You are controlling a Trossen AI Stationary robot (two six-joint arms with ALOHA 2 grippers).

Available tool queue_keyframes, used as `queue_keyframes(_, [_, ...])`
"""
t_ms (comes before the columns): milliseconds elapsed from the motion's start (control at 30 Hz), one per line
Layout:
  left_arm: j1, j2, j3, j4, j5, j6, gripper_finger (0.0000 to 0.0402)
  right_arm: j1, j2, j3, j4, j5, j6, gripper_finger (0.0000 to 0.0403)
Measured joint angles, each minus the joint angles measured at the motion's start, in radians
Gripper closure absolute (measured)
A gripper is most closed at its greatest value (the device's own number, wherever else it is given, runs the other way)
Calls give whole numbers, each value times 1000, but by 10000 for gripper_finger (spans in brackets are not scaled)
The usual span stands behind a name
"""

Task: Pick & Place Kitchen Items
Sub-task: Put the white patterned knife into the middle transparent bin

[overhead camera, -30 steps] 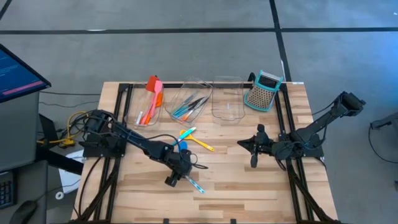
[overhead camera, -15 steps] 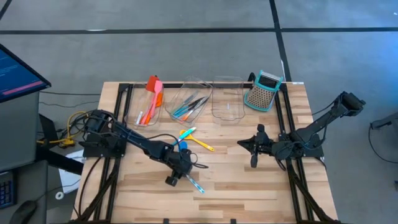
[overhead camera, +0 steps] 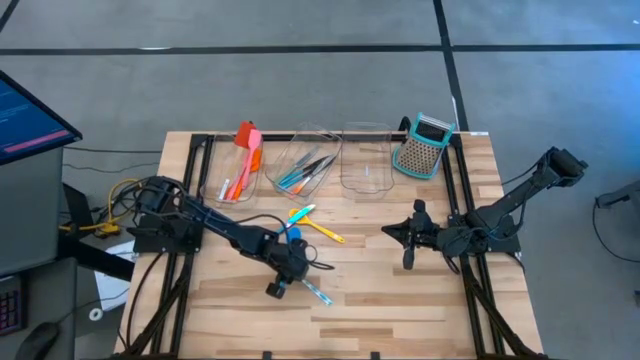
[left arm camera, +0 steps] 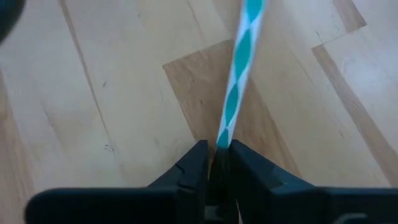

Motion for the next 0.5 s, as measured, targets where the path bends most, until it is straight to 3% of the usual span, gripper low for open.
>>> queue_keyframes(167, [0, -4, -42, 70, 4, -16, 391, 0, 0, 0, 0, 0, 0, 401])
queue_keyframes(500, [0, -5, -48, 82, 6, -41, 395, 0, 0, 0, 1, 0, 0, 401])
